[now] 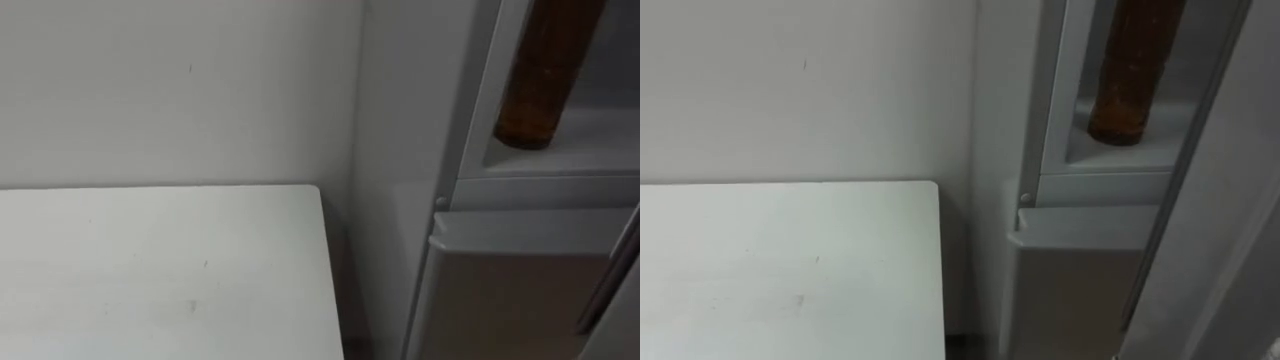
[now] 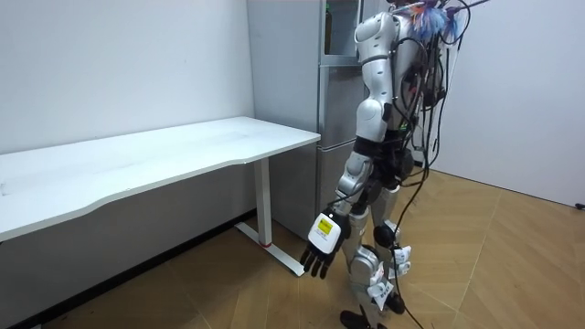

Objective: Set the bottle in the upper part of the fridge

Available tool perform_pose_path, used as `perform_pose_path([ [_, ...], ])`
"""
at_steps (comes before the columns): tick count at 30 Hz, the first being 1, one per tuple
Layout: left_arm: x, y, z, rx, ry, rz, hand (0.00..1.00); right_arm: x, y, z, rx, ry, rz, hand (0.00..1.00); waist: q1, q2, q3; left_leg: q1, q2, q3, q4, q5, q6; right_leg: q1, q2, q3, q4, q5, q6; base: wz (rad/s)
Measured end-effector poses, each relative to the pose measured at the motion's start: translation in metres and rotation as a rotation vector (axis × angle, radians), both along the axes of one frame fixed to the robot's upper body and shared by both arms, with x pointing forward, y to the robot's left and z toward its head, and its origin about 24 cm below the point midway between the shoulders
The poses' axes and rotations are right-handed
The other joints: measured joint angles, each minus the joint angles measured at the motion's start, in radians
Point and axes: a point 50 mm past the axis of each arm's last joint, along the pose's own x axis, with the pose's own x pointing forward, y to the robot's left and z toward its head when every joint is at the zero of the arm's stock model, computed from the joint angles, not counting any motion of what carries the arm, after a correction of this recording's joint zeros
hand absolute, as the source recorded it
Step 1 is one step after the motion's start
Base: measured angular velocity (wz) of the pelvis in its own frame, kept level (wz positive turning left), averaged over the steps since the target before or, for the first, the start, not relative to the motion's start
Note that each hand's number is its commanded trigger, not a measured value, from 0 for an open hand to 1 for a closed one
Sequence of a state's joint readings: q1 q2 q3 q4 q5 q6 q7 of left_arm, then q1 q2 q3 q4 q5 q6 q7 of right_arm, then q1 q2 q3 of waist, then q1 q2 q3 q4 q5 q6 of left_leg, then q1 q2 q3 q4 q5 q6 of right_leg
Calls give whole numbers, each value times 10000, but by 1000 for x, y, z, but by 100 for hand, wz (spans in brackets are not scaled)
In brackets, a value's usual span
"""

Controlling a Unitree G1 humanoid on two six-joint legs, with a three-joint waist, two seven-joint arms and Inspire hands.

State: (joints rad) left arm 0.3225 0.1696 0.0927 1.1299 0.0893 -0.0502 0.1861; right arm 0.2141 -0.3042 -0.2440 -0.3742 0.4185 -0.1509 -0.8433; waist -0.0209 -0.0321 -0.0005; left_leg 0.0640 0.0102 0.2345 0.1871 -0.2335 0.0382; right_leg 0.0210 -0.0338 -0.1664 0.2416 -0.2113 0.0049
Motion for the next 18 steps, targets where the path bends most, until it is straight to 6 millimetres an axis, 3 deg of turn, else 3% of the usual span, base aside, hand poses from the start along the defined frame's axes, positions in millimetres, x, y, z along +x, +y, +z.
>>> perform_pose_path([
  [9, 1, 0, 0, 16, -36, -24, 0, 1, 1, 0, -25, 10, 191, 0, 28, 82, 7, 29, 19, 30, 0, 0, -6, 14, 8, 2, 46, 18, -29, 0],
  [13, 12, 0, -1, -2, -218, -262, 0, 3, 4, 0, -279, 87, 407, 0, 59, 83, 124, 120, 13, 78, -53, 2, -9, 10, 7, 30, 144, 13, -24, -7],
  [18, 26, -8, -3, -235, -329, -963, 0, 8, 15, -2, -357, 146, 975, 0, 49, 77, 143, 123, -8, 81, -94, -5, -23, -40, 14, 43, 152, 14, -26, -10],
])
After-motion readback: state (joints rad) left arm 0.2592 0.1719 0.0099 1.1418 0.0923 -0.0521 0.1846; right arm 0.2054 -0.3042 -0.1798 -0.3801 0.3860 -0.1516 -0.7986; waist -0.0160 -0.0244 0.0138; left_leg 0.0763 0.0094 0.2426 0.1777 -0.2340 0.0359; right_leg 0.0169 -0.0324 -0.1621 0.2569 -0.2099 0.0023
